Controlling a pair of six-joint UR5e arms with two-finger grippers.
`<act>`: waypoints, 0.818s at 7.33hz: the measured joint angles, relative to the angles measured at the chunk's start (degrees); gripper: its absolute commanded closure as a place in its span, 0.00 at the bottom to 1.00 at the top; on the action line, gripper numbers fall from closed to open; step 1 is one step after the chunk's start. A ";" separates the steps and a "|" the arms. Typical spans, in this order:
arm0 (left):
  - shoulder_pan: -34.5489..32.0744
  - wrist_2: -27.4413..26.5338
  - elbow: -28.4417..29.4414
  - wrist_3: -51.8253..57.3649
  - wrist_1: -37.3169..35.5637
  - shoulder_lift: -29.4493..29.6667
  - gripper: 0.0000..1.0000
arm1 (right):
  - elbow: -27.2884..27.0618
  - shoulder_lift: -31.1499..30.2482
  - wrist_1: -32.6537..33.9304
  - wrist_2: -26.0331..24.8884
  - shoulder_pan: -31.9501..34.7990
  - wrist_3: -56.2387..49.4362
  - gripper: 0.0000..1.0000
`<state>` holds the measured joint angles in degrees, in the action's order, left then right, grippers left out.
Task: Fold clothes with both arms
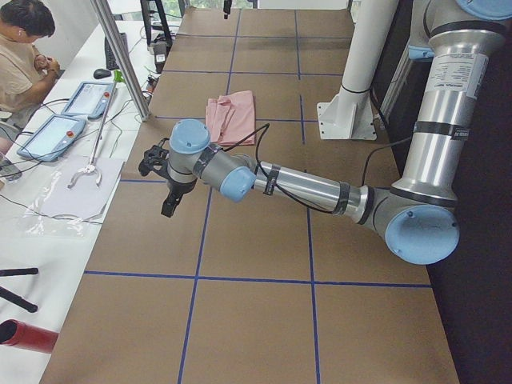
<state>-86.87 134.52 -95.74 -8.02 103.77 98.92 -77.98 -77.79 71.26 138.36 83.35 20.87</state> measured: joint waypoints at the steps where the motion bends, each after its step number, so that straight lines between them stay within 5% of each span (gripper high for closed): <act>1: -1.01 0.03 -0.78 2.25 -5.10 -0.14 0.00 | -4.23 -0.18 8.25 -0.01 1.04 -4.73 0.00; 3: -2.26 0.39 -2.26 3.81 -9.40 -3.14 0.00 | -15.26 -3.70 24.80 -1.45 3.75 -15.13 0.00; 6: -2.07 0.21 -4.21 3.99 -7.40 -10.01 0.00 | -21.15 -10.46 28.74 -3.05 4.85 -20.14 0.00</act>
<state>-88.94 134.73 -99.94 -4.03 96.37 88.91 -99.13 -88.25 100.01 135.31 88.20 0.73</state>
